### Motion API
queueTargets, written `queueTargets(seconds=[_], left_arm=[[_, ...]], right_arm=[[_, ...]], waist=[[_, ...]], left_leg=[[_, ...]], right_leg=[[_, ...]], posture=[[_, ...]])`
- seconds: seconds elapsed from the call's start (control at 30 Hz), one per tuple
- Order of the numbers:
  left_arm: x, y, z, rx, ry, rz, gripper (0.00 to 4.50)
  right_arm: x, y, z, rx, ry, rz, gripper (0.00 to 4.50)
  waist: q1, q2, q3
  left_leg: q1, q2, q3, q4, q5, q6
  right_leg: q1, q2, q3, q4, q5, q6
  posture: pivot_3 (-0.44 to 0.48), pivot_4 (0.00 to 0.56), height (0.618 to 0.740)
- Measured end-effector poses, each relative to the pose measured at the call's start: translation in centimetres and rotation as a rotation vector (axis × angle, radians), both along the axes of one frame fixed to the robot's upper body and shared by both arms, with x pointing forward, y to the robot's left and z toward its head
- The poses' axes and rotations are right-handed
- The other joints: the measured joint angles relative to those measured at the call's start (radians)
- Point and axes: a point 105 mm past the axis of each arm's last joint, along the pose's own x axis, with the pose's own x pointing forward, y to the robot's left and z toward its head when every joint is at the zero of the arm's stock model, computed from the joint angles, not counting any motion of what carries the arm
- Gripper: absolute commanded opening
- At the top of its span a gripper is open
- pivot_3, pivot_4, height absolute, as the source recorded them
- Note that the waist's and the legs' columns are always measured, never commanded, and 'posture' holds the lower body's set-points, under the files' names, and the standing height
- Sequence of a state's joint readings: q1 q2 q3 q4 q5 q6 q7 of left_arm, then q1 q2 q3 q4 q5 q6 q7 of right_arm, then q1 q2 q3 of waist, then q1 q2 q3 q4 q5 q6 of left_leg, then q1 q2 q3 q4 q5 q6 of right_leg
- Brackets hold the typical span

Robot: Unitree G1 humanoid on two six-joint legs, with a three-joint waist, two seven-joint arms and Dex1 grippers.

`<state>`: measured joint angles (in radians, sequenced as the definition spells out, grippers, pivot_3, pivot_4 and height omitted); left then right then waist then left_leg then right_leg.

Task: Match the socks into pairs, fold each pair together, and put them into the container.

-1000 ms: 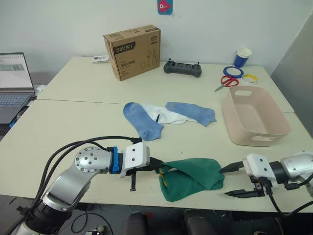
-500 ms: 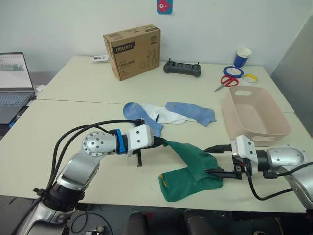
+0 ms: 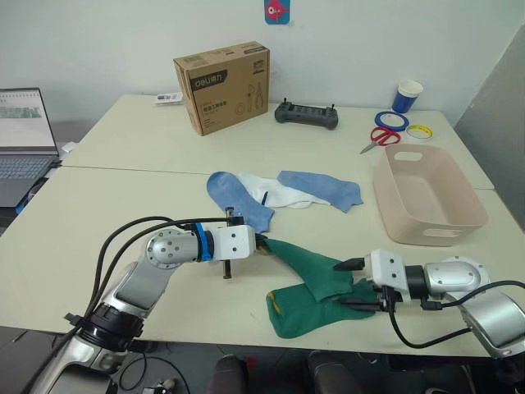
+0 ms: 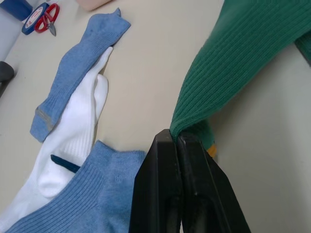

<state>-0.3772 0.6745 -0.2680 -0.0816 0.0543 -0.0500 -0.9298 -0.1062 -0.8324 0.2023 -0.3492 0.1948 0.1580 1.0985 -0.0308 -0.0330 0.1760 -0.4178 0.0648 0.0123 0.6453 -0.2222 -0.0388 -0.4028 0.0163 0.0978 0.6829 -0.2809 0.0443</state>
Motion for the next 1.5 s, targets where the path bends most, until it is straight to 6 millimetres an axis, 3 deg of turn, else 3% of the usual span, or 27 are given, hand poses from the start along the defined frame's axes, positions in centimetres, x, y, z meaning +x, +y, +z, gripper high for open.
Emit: queueTargets(seconds=[0.13, 0.2, 0.47, 0.5, 0.73, 0.9, 1.03, 1.17, 1.3, 1.37, 1.5], left_arm=[[0.0, 0.0, 0.0, -0.002, 0.000, -0.001, 0.00], [0.0, -0.1, 0.0, -0.003, 0.001, 0.000, 0.00], [-0.1, -0.2, 0.0, -0.007, 0.006, -0.005, 0.00], [-0.1, -0.2, 0.0, -0.010, 0.009, -0.008, 0.00], [-0.1, -0.4, 0.2, -0.023, 0.023, -0.022, 0.00], [1.4, -1.7, 3.5, -0.108, -0.064, -0.007, 0.00], [2.8, -2.1, 4.8, -0.159, -0.133, 0.051, 0.00], [3.4, -3.0, 3.8, -0.150, -0.132, 0.075, 0.00], [2.5, -4.7, -0.9, -0.091, -0.023, 0.047, 0.00], [1.8, -5.1, -2.8, -0.055, 0.028, 0.033, 0.00], [1.2, -5.5, -3.4, -0.042, 0.044, 0.012, 0.88]], right_arm=[[-0.1, 0.0, -0.6, -0.058, -0.067, 0.053, 3.22], [0.1, -0.1, -0.9, -0.066, -0.076, 0.046, 2.84], [0.9, 0.9, 0.1, -0.003, -0.111, 0.034, 0.18], [0.9, 0.9, 0.1, 0.007, -0.099, 0.031, 0.04], [1.5, 0.6, 1.4, 0.069, -0.067, -0.003, 0.04], [6.0, -1.2, 5.7, 0.063, -0.303, -0.086, 0.04], [8.2, -2.4, 6.6, 0.014, -0.452, -0.123, 0.04], [9.2, -3.0, 4.7, -0.092, -0.504, -0.114, 0.04], [9.1, -4.9, -0.4, -0.257, -0.407, -0.113, 0.04], [9.0, -5.1, -0.8, -0.255, -0.399, -0.113, 0.04], [8.2, -5.8, -0.8, -0.230, -0.348, -0.128, 0.95]], waist=[[0.000, 0.000, 0.000], [0.000, 0.000, 0.000], [0.001, 0.000, 0.000], [0.001, 0.000, 0.000], [0.000, 0.000, 0.000], [-0.001, 0.000, 0.000], [0.000, 0.000, 0.000], [0.000, 0.000, 0.000], [0.000, 0.001, 0.000], [0.000, 0.001, 0.000], [-0.001, 0.001, 0.000]], left_leg=[[0.000, 0.000, 0.001, 0.000, 0.000, 0.000], [0.000, 0.000, 0.001, 0.000, 0.000, 0.000], [0.000, 0.000, 0.000, 0.000, 0.000, 0.000], [0.000, 0.000, 0.001, 0.000, 0.000, 0.000], [0.000, 0.000, 0.000, 0.000, 0.000, 0.000], [0.000, 0.000, 0.001, 0.001, 0.000, 0.000], [0.000, 0.000, 0.000, 0.000, 0.000, 0.000], [0.000, 0.000, 0.002, 0.000, 0.000, 0.000], [0.000, 0.000, 0.003, 0.000, 0.000, 0.000], [0.000, 0.000, 0.004, 0.000, 0.000, 0.000], [0.001, 0.000, 0.003, 0.000, 0.000, 0.000]], right_leg=[[0.000, 0.000, 0.000, 0.000, 0.000, 0.000], [0.000, 0.000, 0.000, 0.000, 0.000, 0.000], [0.000, 0.000, 0.000, 0.000, 0.000, 0.000], [0.000, 0.000, 0.000, 0.000, 0.000, 0.000], [0.000, 0.000, 0.000, 0.001, 0.000, 0.000], [0.001, 0.000, 0.001, 0.000, 0.002, 0.001], [0.000, 0.000, 0.000, 0.000, 0.004, -0.003], [0.000, 0.000, 0.001, -0.001, 0.004, -0.004], [0.000, -0.001, 0.002, -0.001, 0.004, -0.004], [0.000, -0.001, 0.003, 0.000, 0.004, -0.004], [0.001, 0.000, 0.003, 0.000, 0.005, -0.004]], posture=[[0.000, 0.150, 0.740], [0.000, 0.150, 0.740], [0.000, 0.150, 0.740], [0.000, 0.150, 0.740], [0.000, 0.150, 0.740], [0.000, 0.150, 0.740], [0.000, 0.150, 0.740], [0.000, 0.150, 0.740], [0.000, 0.150, 0.740], [0.000, 0.150, 0.740], [0.000, 0.150, 0.740]])
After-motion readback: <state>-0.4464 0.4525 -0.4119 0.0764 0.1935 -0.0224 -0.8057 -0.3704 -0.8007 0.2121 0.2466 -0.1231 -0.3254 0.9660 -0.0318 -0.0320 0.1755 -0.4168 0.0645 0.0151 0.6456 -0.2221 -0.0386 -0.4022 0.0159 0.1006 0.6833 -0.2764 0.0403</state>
